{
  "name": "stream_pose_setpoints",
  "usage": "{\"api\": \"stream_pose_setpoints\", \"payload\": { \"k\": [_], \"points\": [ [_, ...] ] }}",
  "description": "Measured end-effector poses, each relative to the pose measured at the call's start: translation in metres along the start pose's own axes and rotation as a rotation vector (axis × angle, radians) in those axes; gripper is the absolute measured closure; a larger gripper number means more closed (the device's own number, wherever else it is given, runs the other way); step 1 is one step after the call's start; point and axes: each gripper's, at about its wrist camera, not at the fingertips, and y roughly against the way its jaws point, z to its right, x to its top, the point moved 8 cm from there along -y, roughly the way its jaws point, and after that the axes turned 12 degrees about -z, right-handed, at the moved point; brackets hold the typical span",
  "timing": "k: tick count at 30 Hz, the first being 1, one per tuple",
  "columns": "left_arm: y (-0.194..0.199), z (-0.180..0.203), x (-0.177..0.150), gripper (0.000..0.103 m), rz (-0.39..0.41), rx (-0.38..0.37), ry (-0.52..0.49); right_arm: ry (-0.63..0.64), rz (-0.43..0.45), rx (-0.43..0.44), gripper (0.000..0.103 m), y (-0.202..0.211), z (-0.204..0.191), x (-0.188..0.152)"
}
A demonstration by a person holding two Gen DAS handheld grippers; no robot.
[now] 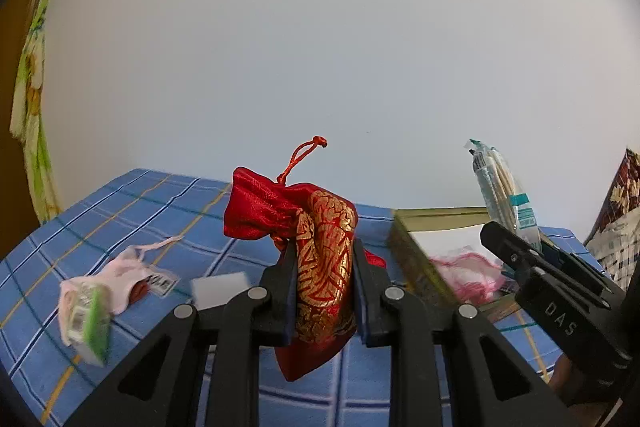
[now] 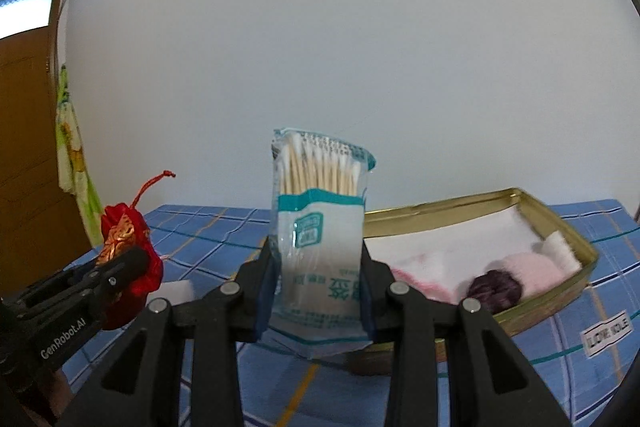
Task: Organize soft objects
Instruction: 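Carry the swab pack and red pouch over the gold tin with both tools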
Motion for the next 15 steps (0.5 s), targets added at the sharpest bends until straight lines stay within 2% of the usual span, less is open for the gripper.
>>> {"api": "stream_pose_setpoints", "payload": {
  "k": [15],
  "points": [
    [-0.030, 0.084, 0.019, 0.078, 0.022, -0.083, -0.081, -0.051, 0.046, -0.167, 0.068, 0.019, 0.076, 0.011]
  ]
}}
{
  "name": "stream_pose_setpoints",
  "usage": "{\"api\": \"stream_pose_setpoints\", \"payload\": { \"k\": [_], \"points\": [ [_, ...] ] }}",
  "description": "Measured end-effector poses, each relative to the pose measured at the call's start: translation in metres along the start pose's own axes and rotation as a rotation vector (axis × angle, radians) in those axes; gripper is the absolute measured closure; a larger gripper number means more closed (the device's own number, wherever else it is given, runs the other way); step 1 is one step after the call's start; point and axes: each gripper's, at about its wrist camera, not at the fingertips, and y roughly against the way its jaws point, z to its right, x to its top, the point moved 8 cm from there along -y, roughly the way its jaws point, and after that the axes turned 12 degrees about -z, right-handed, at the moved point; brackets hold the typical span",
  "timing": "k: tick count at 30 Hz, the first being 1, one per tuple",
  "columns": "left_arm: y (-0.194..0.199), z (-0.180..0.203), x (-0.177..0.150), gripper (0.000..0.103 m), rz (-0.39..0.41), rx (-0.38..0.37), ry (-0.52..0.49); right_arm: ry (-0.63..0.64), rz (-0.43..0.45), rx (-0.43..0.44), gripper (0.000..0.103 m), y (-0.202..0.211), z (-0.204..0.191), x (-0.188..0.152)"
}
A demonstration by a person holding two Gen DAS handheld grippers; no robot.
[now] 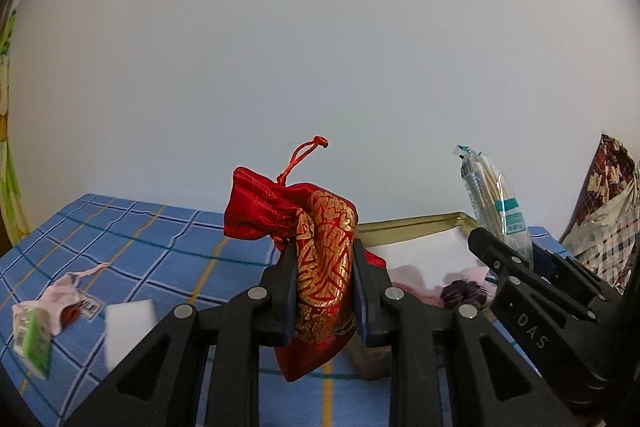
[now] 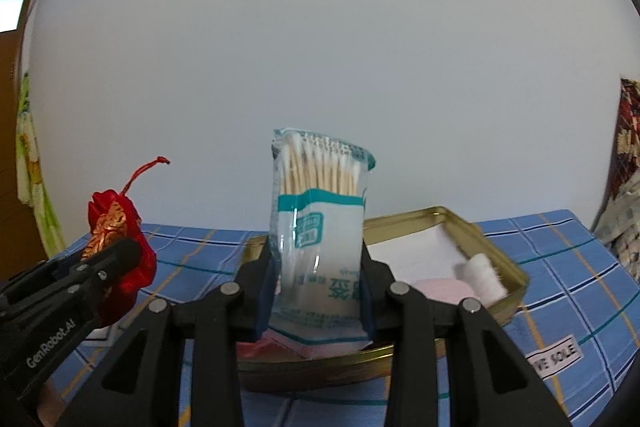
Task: Organize soft objects
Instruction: 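Carry the swab pack and red pouch over the gold tin with both tools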
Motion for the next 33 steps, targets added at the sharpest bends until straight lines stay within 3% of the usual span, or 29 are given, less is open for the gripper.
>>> {"api": "stream_pose_setpoints", "payload": {
  "k": [19, 27, 33],
  "points": [
    [-0.063, 0.073, 0.007, 0.078, -0.041, -0.046, -0.085, -0.041, 0.009, -0.243, 0.068, -0.004, 0.072, 0.009],
    [-0.087, 0.094, 0.007, 0.078, -0.058, -0.053, -0.110, -0.067, -0.029, -0.295, 0.068, -0.017, 0.094, 0.015],
    [-0.100, 0.087, 0.006, 0.078, -0.079, -0.053, -0.124, -0.054, -0.051, -0.322, 0.068, -0.025, 0.101, 0.015]
  ]
}}
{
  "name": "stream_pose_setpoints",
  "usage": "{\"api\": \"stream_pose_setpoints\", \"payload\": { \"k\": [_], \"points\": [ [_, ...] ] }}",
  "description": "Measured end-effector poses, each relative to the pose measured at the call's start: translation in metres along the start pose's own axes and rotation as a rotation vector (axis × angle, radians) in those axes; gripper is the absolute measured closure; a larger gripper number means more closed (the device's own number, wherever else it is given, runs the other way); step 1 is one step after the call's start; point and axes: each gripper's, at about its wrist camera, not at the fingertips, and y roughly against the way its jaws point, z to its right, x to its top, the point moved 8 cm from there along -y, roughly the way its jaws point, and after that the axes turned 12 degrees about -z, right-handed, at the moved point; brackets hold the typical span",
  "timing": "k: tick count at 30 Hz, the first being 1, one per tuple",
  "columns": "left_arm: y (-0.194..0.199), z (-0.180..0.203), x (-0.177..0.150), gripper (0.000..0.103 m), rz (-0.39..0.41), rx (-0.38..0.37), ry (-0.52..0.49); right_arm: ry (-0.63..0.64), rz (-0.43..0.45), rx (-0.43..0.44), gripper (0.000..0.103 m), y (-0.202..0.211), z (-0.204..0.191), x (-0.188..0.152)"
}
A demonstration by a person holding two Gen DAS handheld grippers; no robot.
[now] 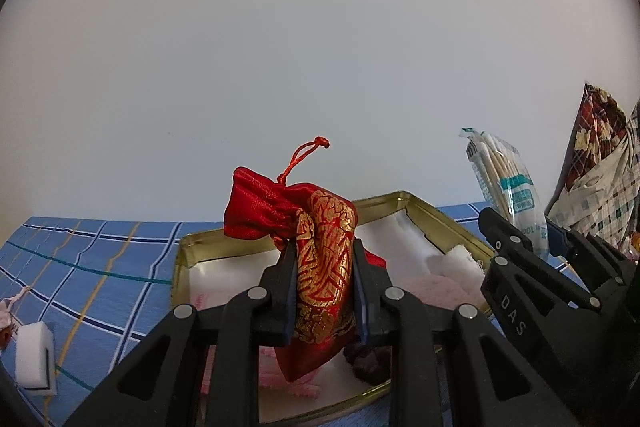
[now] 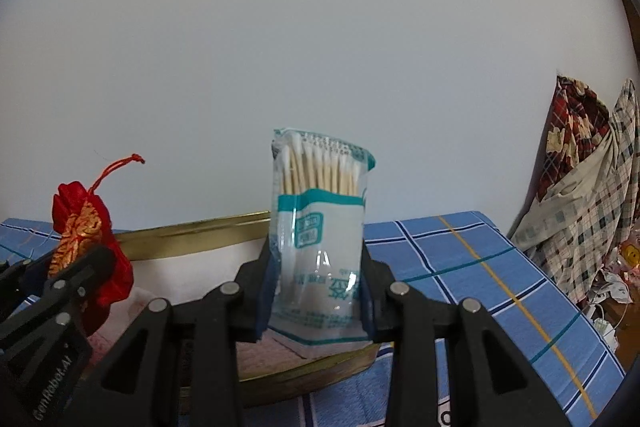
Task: Organize soft objects
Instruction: 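Carry the swab pack and red pouch over the gold tin with both tools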
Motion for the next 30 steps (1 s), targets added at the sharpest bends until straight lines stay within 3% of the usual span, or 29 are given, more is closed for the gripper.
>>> {"api": "stream_pose_setpoints", "payload": {
  "k": [14, 30],
  "points": [
    [-0.033, -0.008, 0.005, 0.078, -0.061, 0.026, -0.001, 0.051, -0.077, -0.008, 0.068, -0.029, -0.003, -0.015],
    [-0.047, -0.004, 0.003, 0.078, -0.085, 0.061, 0.005, 0.083, -0.092, 0.044, 0.066, -0.034, -0.008, -0.019]
  ]
}}
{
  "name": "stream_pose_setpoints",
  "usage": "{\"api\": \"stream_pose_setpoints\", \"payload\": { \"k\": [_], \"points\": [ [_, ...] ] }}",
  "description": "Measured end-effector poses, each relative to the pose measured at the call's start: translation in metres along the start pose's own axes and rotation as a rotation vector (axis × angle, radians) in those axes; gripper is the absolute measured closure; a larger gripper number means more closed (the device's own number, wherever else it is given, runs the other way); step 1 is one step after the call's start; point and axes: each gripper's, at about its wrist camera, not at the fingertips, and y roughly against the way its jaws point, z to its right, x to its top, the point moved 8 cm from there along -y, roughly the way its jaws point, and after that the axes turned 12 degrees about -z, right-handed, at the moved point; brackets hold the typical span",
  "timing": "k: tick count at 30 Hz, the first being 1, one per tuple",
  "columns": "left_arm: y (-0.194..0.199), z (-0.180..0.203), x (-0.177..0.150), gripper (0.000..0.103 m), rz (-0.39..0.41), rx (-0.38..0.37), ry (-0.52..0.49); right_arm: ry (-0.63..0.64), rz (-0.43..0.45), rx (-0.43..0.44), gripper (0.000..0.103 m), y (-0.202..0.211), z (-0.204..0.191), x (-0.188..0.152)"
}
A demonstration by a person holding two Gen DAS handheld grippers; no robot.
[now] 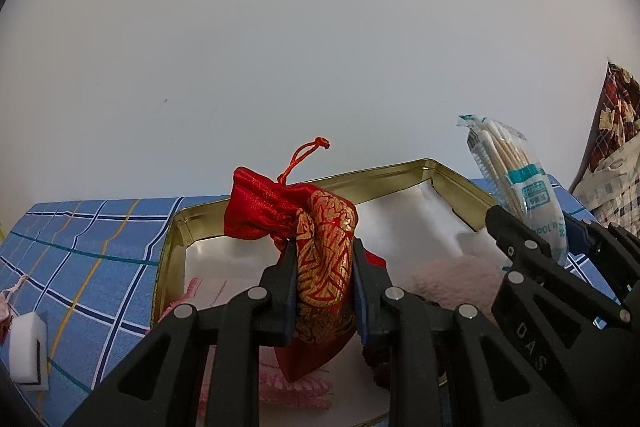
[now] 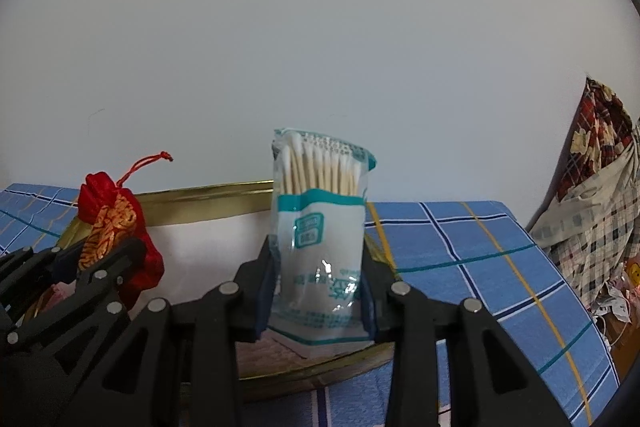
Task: Organize soft objects
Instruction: 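Carry the swab pack and red pouch over the gold tin with both tools, then open both tools to drop the swab pack and pouch into the tin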
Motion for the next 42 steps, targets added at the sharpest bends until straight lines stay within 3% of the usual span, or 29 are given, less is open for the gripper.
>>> {"api": "stream_pose_setpoints", "payload": {
  "k": [4, 9, 13, 14, 16, 17, 20, 27, 37, 42],
  "points": [
    [0.001, 0.004, -0.003, 0.074, 0.002, 0.009, 0.010, 0.002, 0.006, 0.020, 0.052, -0.001, 0.001, 0.000],
    [0.009, 0.004, -0.002, 0.060, 0.026, 0.035, 0.028, 0.001, 0.028, 0.025, 0.051, 0.001, 0.003, 0.001],
    [0.022, -0.002, -0.003, 0.026, 0.077, 0.089, 0.053, -0.037, 0.046, 0.016, 0.045, 0.004, 0.009, 0.000],
    [0.027, -0.004, -0.003, 0.018, 0.099, 0.106, 0.057, -0.054, 0.056, 0.010, 0.038, 0.006, 0.012, 0.000],
    [0.034, -0.011, -0.002, 0.011, 0.132, 0.127, 0.064, -0.098, 0.088, -0.009, 0.023, 0.012, 0.021, 0.001],
    [0.035, -0.013, -0.001, 0.010, 0.135, 0.125, 0.067, -0.121, 0.105, -0.016, 0.015, 0.015, 0.026, 0.001],
    [0.040, -0.018, -0.005, 0.010, 0.124, 0.115, 0.079, -0.167, 0.154, -0.019, 0.005, 0.026, 0.034, 0.004],
    [0.048, -0.025, -0.011, 0.010, 0.143, 0.171, 0.056, -0.167, 0.200, -0.030, 0.004, 0.035, 0.034, 0.005],
    [0.083, -0.045, -0.024, 0.010, 0.219, 0.249, 0.016, -0.194, 0.366, -0.037, 0.001, 0.070, 0.029, 0.009],
    [0.095, -0.051, -0.033, 0.010, 0.230, 0.238, 0.007, -0.200, 0.375, -0.050, 0.001, 0.072, 0.027, 0.008]
  ]
}}
